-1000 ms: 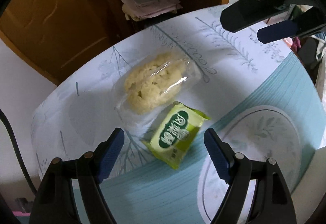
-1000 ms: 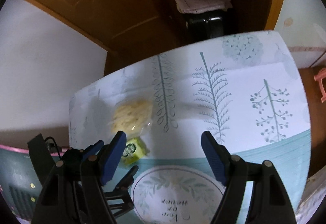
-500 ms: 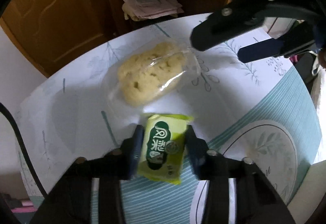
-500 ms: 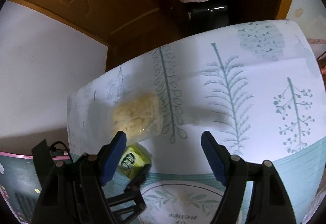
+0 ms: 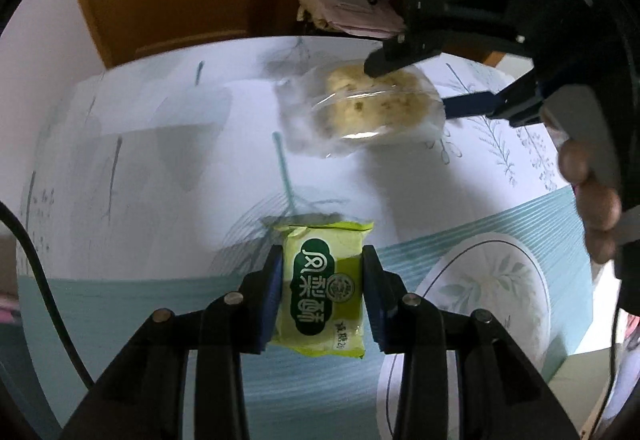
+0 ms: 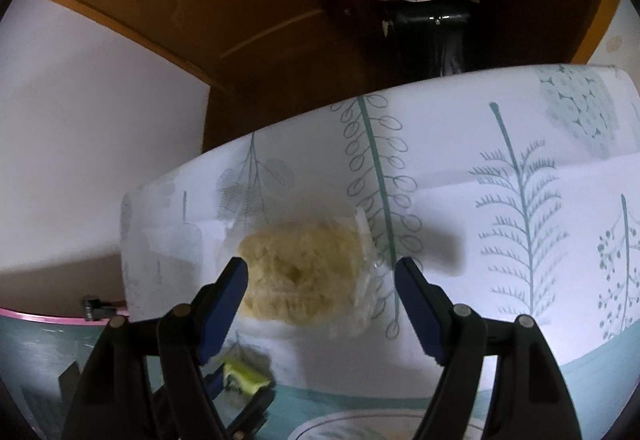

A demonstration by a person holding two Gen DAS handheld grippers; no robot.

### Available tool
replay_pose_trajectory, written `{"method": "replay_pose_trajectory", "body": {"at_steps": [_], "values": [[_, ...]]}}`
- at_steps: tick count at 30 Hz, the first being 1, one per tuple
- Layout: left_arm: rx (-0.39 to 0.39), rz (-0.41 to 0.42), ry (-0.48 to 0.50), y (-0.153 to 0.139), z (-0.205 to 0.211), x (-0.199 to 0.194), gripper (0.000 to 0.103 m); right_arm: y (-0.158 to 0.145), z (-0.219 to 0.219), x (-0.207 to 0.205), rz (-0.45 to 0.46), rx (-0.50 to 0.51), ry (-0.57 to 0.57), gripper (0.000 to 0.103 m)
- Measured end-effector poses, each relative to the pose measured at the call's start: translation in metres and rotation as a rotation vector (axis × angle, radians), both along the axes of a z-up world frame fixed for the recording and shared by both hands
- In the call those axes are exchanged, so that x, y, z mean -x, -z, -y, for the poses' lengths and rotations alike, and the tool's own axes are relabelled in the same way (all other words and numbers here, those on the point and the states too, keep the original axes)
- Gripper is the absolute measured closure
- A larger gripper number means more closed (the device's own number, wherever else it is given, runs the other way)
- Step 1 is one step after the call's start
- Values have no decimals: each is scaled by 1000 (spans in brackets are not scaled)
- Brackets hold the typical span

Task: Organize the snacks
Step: 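Carry both snacks over the white tray and release them inside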

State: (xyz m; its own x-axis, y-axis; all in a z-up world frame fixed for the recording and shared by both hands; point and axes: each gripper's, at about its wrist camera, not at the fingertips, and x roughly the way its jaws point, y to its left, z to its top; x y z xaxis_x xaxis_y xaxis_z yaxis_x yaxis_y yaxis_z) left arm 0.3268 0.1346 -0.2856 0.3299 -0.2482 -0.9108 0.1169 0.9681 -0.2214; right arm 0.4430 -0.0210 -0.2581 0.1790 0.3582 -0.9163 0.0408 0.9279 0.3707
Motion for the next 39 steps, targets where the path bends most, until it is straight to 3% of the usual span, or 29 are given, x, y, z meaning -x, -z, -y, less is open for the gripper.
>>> {"method": "replay_pose_trajectory", "body": {"at_steps": [5, 6, 12, 18, 24, 31, 39], "values": [[17, -11, -34, 1, -7, 7, 67, 7, -10, 0, -1, 30, -25, 23], [20, -14, -41, 1, -7, 7, 67, 7, -12, 2, 9, 33, -32, 34], [22, -49, -78, 2, -9, 4, 67, -3, -15, 18, 74, -53, -79, 67], [19, -29, -105, -19, -9, 17, 67, -27, -6, 46, 101, -34, -122, 72], [9, 41, -109, -78, 3, 49, 67, -76, 26, 94, 175, -81, -115, 72], [7, 139, -98, -167, 16, 112, 67, -150, 71, 179, 290, -119, -124, 72], [16, 171, -90, -215, 56, 195, 67, -201, 108, 271, 369, -145, -150, 72]]}}
